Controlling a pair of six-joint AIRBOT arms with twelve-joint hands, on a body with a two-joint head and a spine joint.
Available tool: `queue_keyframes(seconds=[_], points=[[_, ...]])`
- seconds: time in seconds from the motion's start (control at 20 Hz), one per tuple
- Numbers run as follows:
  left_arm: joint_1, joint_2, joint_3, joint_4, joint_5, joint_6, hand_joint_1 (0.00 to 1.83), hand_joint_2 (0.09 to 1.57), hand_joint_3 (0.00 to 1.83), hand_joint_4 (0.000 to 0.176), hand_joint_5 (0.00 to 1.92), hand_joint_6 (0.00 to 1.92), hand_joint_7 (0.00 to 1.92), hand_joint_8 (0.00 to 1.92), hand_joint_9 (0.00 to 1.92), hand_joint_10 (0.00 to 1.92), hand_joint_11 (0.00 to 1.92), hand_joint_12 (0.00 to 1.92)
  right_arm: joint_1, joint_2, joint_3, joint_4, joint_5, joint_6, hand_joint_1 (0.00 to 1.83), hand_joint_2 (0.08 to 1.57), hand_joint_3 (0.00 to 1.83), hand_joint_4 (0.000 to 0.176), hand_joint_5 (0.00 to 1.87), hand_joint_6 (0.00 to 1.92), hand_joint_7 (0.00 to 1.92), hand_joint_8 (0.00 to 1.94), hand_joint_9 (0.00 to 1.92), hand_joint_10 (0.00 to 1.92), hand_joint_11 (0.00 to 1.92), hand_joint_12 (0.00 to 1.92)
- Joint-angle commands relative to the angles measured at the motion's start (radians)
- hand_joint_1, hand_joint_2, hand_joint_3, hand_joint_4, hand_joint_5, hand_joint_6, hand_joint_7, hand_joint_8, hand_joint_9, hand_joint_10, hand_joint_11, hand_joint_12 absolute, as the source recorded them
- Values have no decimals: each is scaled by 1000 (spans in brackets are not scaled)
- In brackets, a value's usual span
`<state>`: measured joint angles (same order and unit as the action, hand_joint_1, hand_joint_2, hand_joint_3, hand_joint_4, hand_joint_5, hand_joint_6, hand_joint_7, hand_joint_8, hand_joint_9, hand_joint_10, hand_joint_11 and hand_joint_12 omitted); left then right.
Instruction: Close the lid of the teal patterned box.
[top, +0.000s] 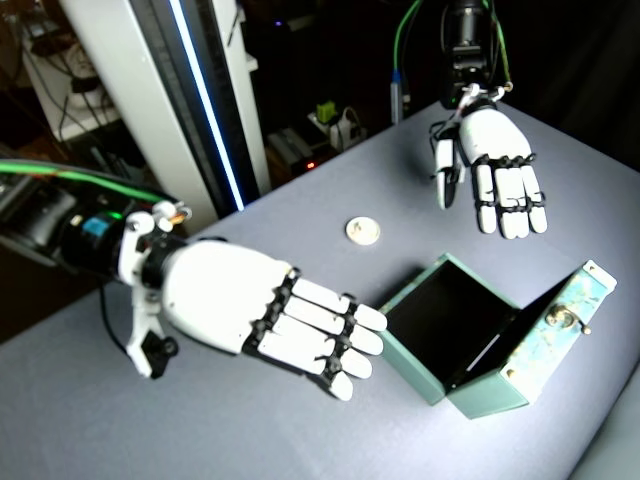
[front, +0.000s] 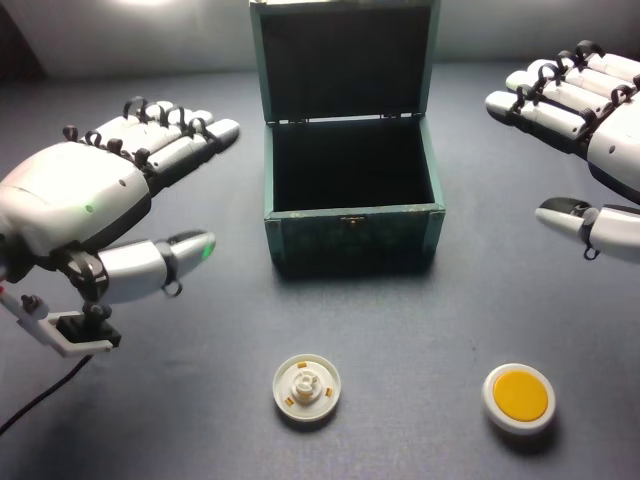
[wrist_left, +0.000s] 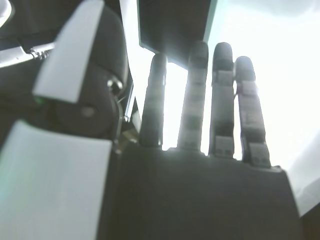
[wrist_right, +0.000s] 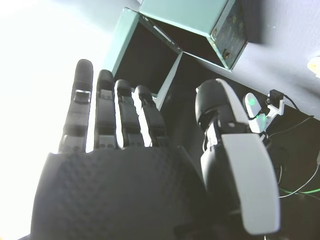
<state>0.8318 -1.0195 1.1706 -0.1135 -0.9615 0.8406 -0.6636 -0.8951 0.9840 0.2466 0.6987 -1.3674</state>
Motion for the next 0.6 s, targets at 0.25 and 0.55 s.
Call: queue_keyframes(seconds=[0.25, 0.55], points=[[-8, 8, 1, -4, -117, -2, 185, 1395, 7, 57, 0, 0, 0, 0, 0, 0, 0, 0, 13, 6, 11, -1, 122, -4, 395, 1395, 5, 0, 37, 6, 0, 0, 0, 0, 0, 0], [-43, -18, 23, 14, -75, -1, 212, 1394, 0, 80, 0, 0, 0, 0, 0, 0, 0, 0, 105, -46, 85, 27, 122, -4, 355, 1420, 5, 0, 28, 2, 0, 0, 0, 0, 0, 0]])
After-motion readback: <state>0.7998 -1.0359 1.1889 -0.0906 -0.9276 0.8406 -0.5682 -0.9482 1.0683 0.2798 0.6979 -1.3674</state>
